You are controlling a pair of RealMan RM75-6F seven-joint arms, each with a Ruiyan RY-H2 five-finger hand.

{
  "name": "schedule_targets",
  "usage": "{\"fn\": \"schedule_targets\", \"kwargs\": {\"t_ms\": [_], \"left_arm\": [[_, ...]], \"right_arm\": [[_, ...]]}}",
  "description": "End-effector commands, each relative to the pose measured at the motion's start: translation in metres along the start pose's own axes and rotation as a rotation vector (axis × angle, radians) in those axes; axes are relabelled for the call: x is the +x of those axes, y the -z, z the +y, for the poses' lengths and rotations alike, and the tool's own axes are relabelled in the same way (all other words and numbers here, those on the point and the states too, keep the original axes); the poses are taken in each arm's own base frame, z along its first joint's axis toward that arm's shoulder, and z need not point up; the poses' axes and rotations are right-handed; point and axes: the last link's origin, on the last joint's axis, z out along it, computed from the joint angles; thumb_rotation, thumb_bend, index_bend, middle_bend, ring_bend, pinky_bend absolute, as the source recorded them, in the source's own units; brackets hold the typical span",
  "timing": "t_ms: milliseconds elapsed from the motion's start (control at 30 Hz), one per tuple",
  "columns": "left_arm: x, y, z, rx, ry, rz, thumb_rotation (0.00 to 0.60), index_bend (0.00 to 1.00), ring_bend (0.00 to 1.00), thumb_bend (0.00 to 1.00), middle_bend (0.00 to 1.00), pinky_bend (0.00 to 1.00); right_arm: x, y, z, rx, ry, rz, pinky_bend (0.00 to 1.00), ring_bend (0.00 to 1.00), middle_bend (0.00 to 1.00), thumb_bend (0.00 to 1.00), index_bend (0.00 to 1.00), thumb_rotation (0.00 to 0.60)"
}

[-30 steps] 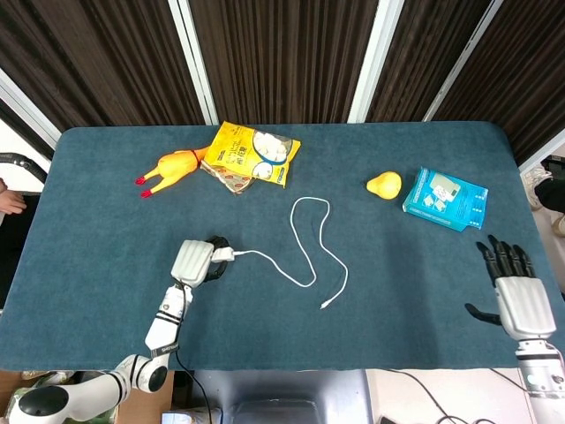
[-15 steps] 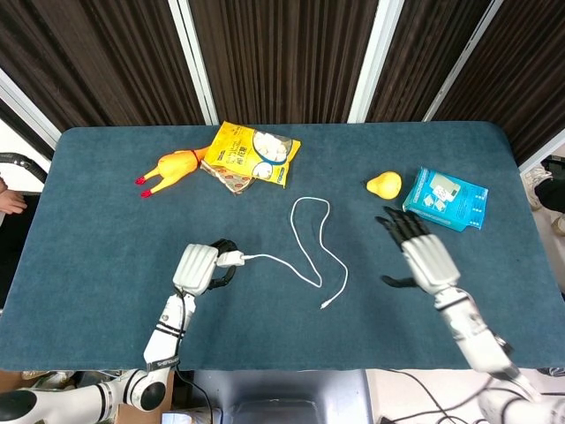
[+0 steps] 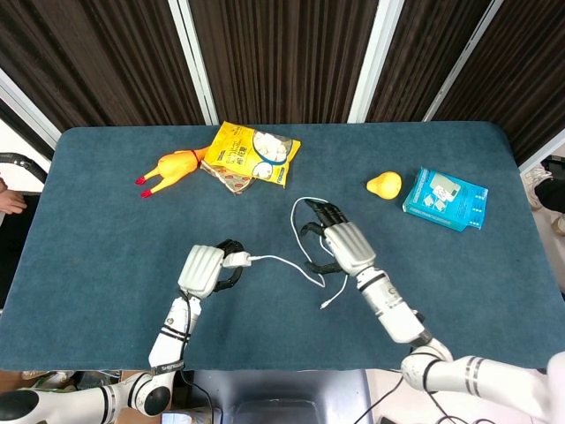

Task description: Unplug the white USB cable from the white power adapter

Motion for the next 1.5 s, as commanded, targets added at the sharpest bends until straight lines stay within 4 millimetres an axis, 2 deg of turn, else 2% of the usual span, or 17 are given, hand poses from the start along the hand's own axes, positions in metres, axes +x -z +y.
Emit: {"fn": "schedule_targets", "kwargs": {"t_ms": [33, 300, 600, 1033, 1500], "left_arm": [[0.002, 0.0, 0.002, -0.007, 0.002, 0.006, 0.6, 0.75, 1.0, 0.54, 0.77, 1.0], [0.005, 0.001, 0.006, -0.016, 0.01, 0.012, 0.6, 0.75, 1.0, 0.54, 0.78, 1.0], [0.005, 0.003, 0.009, -0.024, 0.014, 0.009, 0.6, 0.75, 1.0, 0.54, 0.78, 1.0], [0.009, 0.006, 0.012, -0.029, 0.014, 0.016, 0.6, 0.75, 1.0, 0.54, 0.78, 1.0], [0.014, 0.008, 0.012, -0.039, 0.009, 0.024, 0.6, 0.75, 1.0, 0.54, 0.79, 1.0]], "right_arm": [[-0.013, -0.009, -0.01, 0.014, -0.043, -0.035, 0.0, 0.0, 0.12, 0.36, 0.53, 0.6], [-0.029, -0.021, -0.029, 0.048, -0.064, -0.027, 0.0, 0.0, 0.13, 0.38, 0.56, 0.6], [-0.037, -0.032, -0.043, 0.063, -0.068, -0.005, 0.0, 0.0, 0.16, 0.41, 0.6, 0.6], [-0.05, -0.038, -0.054, 0.075, -0.054, -0.018, 0.0, 0.0, 0.18, 0.45, 0.64, 0.6], [-0.051, -0.042, -0.063, 0.087, -0.093, -0.005, 0.0, 0.0, 0.19, 0.45, 0.64, 0.6]]}}
